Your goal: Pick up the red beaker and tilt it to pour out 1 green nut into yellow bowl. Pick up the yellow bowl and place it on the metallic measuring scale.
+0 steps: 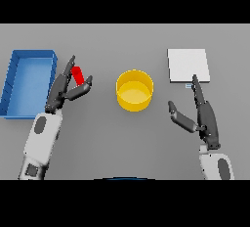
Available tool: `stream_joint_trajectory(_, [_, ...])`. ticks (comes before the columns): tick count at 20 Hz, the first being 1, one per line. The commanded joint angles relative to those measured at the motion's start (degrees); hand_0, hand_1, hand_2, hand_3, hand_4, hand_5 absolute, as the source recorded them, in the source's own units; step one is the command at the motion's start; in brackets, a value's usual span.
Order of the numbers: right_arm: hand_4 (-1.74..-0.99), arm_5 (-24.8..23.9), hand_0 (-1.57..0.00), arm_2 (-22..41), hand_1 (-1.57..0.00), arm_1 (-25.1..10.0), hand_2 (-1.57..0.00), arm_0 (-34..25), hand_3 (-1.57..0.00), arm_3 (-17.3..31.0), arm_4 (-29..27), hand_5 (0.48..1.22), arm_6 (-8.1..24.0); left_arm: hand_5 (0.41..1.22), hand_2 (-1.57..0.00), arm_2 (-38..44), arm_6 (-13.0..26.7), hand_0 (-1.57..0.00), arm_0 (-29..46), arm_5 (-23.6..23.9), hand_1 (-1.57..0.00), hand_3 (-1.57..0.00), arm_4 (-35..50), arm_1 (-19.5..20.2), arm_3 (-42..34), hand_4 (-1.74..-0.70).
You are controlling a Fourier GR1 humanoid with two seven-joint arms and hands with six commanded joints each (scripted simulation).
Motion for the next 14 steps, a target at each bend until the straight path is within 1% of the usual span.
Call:
stream_joint_trajectory(1, [-1.269, 0.65, 0.0, -0.33, 0.0, -0.33, 0.0, 1.08, 0.0, -0.07, -0.88, 0.643, -1.31, 0.684, 0.0, 0.37, -0.35, 0.0, -1.21, 0.09, 0.0, 0.0, -0.05, 0.08, 1.67, -1.29])
stream_joint_trajectory(2, [-1.269, 0.81, 0.0, -0.43, 0.0, -0.28, 0.0, 0.45, 0.0, 0.11, -1.19, 0.642, -0.6, 0.683, 0.0, 0.43, -0.49, 0.0, -2.28, 0.39, 0.0, 0.0, -0.3, -0.21, 3.01, -1.29])
stream_joint_trajectory(3, [-1.268, 0.84, 0.0, 0.11, 0.0, -0.07, 0.0, 1.33, 0.0, -0.76, -0.89, 0.641, -1.52, 0.683, 0.0, 0.72, -1.14, 0.0, -2.66, 0.2, 0.0, 0.0, -0.12, 0.1, 3.4, -1.29])
stream_joint_trajectory(4, [-1.265, 0.8, 0.0, -0.18, 0.0, 0.02, 0.0, 1.33, 0.0, -0.67, -1.24, 0.638, -1.01, 0.683, 0.0, 1.06, -0.92, 0.0, -3.71, 0.41, 0.0, 0.0, -0.11, 0.04, 4.68, -1.29])
stream_joint_trajectory(6, [-1.269, 0.65, 0.0, -0.55, 0.0, -0.37, 0.0, 0.56, 0.0, -0.18, -1.12, 0.64, -0.16, 0.688, 0.0, 1.4, -2.44, 0.0, -4.16, 0.01, 0.0, 0.0, 0.52, -0.5, 5.68, -1.31])
stream_joint_trajectory(7, [-1.264, 0.91, 0.0, -0.62, 0.0, -0.92, 0.0, 1.59, 0.0, -0.91, -1.13, 0.64, -1.01, 0.692, 0.0, 1.63, -3.39, 0.0, -4.78, -0.15, 0.0, 0.0, 0.7, -0.58, 6.54, -1.32])
stream_joint_trajectory(9, [-1.263, 0.82, 0.0, -0.59, 0.0, -0.68, 0.0, 1.27, 0.0, -0.64, -1.18, 0.64, -1.01, 0.698, 0.0, 1.71, -4.79, 0.0, -4.88, 0.33, 0.0, 0.0, 0.57, -1.35, 8.03, -1.34])
stream_joint_trajectory(10, [-1.261, 0.93, 0.0, -0.34, 0.0, -0.67, 0.0, 1.52, 0.0, -0.94, -1.01, 0.641, -0.85, 0.704, 0.0, 2.51, -4.71, 0.0, -6.02, 0.74, 0.0, 0.0, 1.09, -1.56, 9.11, -1.35])
stream_joint_trajectory(11, [-1.259, 0.63, 0.0, -0.45, 0.0, -0.61, 0.0, 1.26, 0.0, -0.7, -0.84, 0.642, -0.89, 0.724, -0.07, 3.26, -5.25, 0.0, -6.51, 1.03, -0.03, -0.03, 1.77, -1.87, 9.69, -1.38])
stream_joint_trajectory(12, [-1.26, 0.56, 0.0, -0.67, 0.0, -0.63, 0.0, 1.22, 0.0, -0.24, -0.95, 0.642, -0.83, 0.75, -0.18, 4.27, -6.02, -0.12, -7.16, 1.31, -0.15, -0.12, 2.55, -2.08, 10.86, -1.41])
stream_joint_trajectory(13, [-1.258, 0.07, 0.0, -0.23, 0.0, -0.33, 0.0, 0.88, 0.0, -0.33, -0.15, 0.644, -0.81, 0.783, -0.36, 4.85, -5.89, -0.29, -7.92, 1.61, -0.33, -0.29, 2.99, -2.39, 11.67, -1.45])
stream_joint_trajectory(14, [-1.257, 0.37, 0.0, -0.39, 0.0, -0.63, 0.0, 1.17, 0.0, -0.57, -0.42, 0.645, -1.03, 0.871, -0.52, 5.3, -5.32, -0.44, -8.16, 2.22, -0.48, -0.55, 3.06, -2.33, 12.17, -1.45])
